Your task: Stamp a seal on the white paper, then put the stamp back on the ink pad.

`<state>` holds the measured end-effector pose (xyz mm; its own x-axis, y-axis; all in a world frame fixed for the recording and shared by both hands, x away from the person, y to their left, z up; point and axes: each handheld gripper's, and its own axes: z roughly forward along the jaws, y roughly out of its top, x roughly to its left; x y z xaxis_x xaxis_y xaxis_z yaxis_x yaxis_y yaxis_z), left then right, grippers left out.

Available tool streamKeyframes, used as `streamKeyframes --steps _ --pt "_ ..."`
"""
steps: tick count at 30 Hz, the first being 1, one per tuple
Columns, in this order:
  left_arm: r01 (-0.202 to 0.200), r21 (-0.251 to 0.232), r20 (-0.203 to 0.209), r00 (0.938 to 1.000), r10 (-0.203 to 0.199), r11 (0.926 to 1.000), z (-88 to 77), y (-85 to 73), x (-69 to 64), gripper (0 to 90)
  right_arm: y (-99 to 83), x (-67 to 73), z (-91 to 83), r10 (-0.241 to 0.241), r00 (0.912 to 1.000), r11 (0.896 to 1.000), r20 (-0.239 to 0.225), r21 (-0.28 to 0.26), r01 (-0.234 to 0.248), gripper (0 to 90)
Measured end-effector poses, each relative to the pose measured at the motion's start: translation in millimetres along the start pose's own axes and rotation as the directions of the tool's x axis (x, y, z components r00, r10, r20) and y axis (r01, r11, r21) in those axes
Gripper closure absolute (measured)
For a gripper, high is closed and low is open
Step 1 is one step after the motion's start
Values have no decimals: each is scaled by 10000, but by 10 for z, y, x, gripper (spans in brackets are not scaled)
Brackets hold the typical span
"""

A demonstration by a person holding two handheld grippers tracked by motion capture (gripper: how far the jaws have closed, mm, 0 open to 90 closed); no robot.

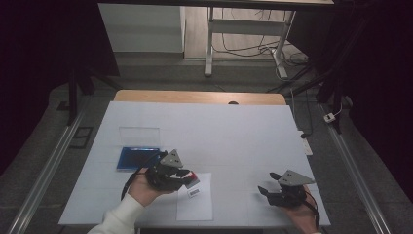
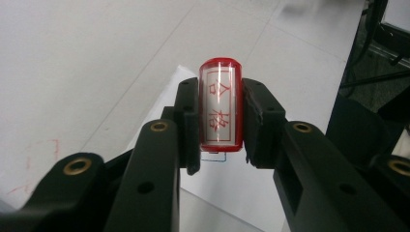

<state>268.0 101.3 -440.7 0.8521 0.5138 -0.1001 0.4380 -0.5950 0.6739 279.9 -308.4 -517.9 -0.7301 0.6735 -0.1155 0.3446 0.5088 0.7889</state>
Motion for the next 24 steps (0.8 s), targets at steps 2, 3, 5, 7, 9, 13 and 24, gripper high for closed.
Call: streamKeyframes --steps 2,3,5,7,9,13,24 --pt "27 -80 -53 10000 -28 10000 -43 -6 22 704 0 -1 -1 8 10000 10000 5 -17 -8 304" --pt "79 -139 -87 9999 -80 9999 -65 -10 35 704 0 -3 -4 31 10000 10000 -1 -19 -31 304" --pt "169 -242 -181 9997 -174 9996 -111 -20 66 704 -1 -3 -5 41 10000 10000 8 -17 -41 304" --pt "269 -317 -282 9992 -278 9991 -157 -33 96 704 -1 -2 -5 32 10000 10000 9 -4 -32 304" --pt "274 -357 -375 9989 -287 9990 -202 -48 129 704 -1 0 -3 9 10000 10000 8 -17 -8 304" --pt "437 -548 -571 9973 -468 9975 -289 -84 200 704 -1 -2 -6 45 10000 10000 2 -22 -45 304" --pt "1095 -827 -1228 9852 -1192 9905 -501 -225 482 703 -3 3 -12 -34 10000 10000 89 -34 34 305"
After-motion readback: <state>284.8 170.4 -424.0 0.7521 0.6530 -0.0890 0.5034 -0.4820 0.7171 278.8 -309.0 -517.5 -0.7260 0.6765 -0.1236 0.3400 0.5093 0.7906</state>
